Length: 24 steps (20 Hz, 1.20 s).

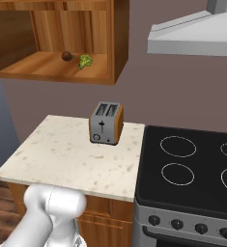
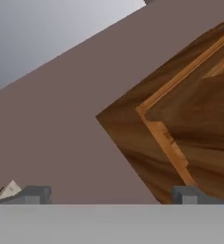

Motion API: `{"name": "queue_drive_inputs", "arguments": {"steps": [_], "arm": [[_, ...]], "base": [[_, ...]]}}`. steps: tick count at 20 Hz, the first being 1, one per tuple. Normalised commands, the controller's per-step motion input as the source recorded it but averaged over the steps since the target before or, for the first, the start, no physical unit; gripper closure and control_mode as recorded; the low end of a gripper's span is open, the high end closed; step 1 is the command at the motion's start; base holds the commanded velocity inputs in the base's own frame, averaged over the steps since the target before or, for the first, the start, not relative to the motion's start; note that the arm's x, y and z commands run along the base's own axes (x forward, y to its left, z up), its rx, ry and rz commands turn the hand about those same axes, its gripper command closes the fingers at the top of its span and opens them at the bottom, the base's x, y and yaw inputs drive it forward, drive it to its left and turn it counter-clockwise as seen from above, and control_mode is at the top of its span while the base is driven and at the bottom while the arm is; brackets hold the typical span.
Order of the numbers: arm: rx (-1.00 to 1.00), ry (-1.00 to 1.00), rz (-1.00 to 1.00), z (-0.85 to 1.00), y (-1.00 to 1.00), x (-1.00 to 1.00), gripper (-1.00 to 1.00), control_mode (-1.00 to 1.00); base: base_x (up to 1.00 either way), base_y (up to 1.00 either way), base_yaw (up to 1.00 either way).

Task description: Pick the pear, broccoli from the counter and place them in the cabinet. Then close the cabinet.

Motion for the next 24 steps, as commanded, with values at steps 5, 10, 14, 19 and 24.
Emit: {"name": "queue_drive_inputs", "arguments": {"steps": [5, 10, 14, 19, 24], "arm": [[-0.1, 0.0, -0.22, 0.25, 0.72, -0.12, -1.0, -1.0], [-0.08, 0.0, -0.27, 0.16, 0.41, 0.0, -1.0, -1.0], [-0.1, -0.02, -0.26, 0.08, 0.18, 0.08, -1.0, -1.0], [-0.15, -0.19, -0.21, 0.06, 0.06, 0.01, -1.0, -1.0], [-0.15, -0.26, -0.12, 0.24, 0.0, 0.04, -1.0, -1.0]], "base": [[0.0, 0.0, 0.0], [0.0, 0.0, 0.0], [0.0, 0.0, 0.0], [0.0, 0.0, 0.0], [0.0, 0.0, 0.0]]}}
